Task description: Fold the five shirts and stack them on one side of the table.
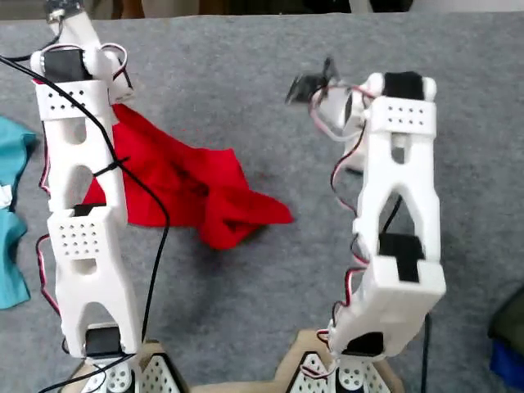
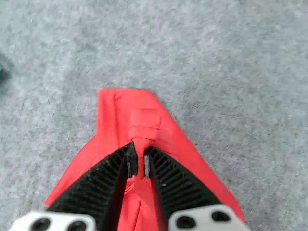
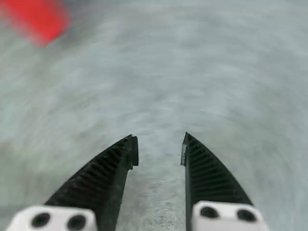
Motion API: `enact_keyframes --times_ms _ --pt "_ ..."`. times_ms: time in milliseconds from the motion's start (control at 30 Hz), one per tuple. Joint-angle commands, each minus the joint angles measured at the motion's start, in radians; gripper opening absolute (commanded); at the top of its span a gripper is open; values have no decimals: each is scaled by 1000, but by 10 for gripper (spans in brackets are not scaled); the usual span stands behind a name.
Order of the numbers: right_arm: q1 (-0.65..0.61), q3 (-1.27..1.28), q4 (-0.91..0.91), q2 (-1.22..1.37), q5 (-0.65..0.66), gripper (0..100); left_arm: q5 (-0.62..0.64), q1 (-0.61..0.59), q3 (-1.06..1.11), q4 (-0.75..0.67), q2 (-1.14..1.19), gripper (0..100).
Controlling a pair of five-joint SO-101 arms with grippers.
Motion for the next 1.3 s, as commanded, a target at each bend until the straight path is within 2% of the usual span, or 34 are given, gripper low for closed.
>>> enact_keyframes --times_ms 0,200,367,467,600,767,967,1267 --pt "-38 236 17 -200 172 168 -2 -14 17 11 -73 19" --pt "-128 685 -253 -487 199 168 3 -6 66 9 -71 19" --pt "-300 1029 -562 -670 66 168 5 -6 118 9 -71 19" --pt "-397 1168 -667 -757 -26 168 2 -6 147 9 -71 19" --pt "-456 1297 -784 -842 -94 168 0 -8 164 9 -71 19" --pt "-487 1353 -873 -805 -121 168 2 -8 164 9 -71 19" --pt "-481 1308 -954 -610 -132 168 5 -9 164 9 -71 19" --pt "-427 1089 -878 -375 -149 165 -2 -15 164 9 -71 19"
